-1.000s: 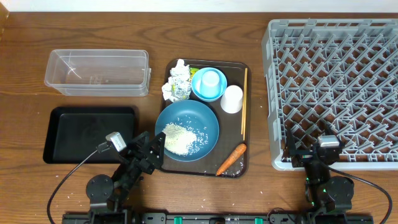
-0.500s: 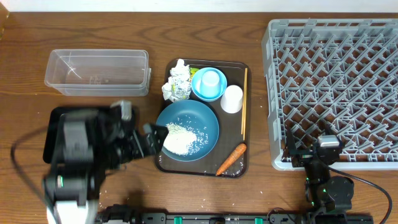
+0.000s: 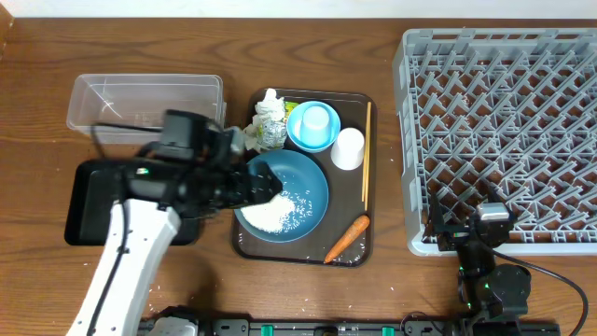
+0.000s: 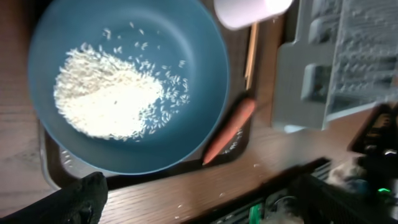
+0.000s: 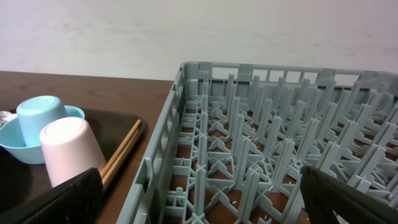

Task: Sort waste into correct bins and load items into the dishwasher rack
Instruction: 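Grasp the rim of the blue plate with rice using the left gripper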

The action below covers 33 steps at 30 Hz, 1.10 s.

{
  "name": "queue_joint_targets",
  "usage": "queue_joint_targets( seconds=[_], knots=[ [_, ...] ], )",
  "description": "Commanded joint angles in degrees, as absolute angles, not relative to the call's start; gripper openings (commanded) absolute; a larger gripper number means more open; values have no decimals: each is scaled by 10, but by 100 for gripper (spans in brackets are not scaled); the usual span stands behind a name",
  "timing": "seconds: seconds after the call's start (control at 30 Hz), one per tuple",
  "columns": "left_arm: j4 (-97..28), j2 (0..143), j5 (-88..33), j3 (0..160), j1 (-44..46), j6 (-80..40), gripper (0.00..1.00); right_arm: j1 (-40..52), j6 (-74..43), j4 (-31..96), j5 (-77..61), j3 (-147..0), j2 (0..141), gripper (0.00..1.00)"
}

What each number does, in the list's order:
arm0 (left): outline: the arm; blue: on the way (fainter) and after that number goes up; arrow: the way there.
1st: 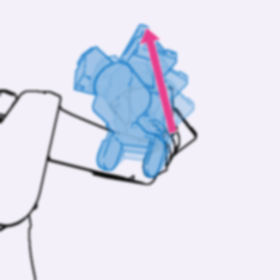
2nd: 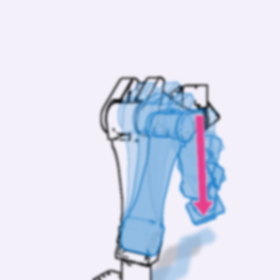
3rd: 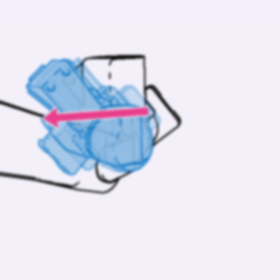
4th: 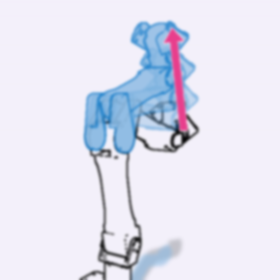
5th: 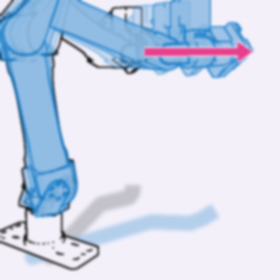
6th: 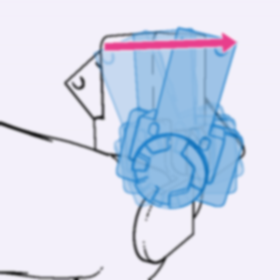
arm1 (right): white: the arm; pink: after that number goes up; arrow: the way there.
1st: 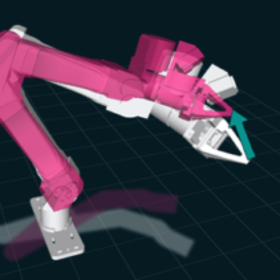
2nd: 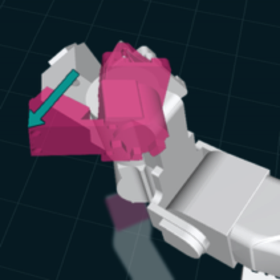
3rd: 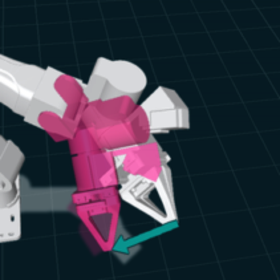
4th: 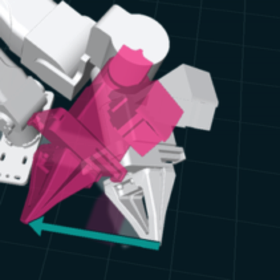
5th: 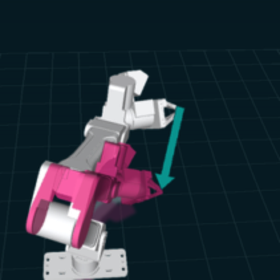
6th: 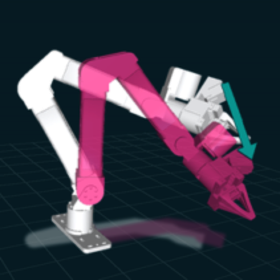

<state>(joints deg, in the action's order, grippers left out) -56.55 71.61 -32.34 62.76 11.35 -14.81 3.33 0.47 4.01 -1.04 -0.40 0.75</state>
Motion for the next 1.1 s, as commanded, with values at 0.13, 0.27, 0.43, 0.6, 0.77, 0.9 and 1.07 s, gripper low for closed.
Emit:
queue_joint_targets(
  seconds=[0.13, 0.27, 0.43, 0.6, 0.77, 0.9, 1.07],
  knots=[
    [-539, 720, -5, 636, 303, -281, 97, 34, 9, 43, -7, -3, 8, 99],
    [-487, 723, 50, 635, 373, -297, 98, 34, 9, 42, -7, -3, 8, 99],
    [-452, 734, 41, 635, 408, -297, 98, 34, 9, 43, -7, -3, 8, 99],
    [-436, 775, 41, 635, 423, -274, 98, 34, 9, 43, -7, -3, 8, 99],
    [-416, 844, 42, 635, 423, -274, 98, 34, 9, 43, -7, -3, 8, 99],
    [-401, 907, 38, 635, 423, -275, 98, 34, 9, 43, -7, -3, 8, 99],
    [-389, 950, 21, 635, 428, -274, 98, 34, 9, 43, -7, -3, 8, 99]
  ],
)
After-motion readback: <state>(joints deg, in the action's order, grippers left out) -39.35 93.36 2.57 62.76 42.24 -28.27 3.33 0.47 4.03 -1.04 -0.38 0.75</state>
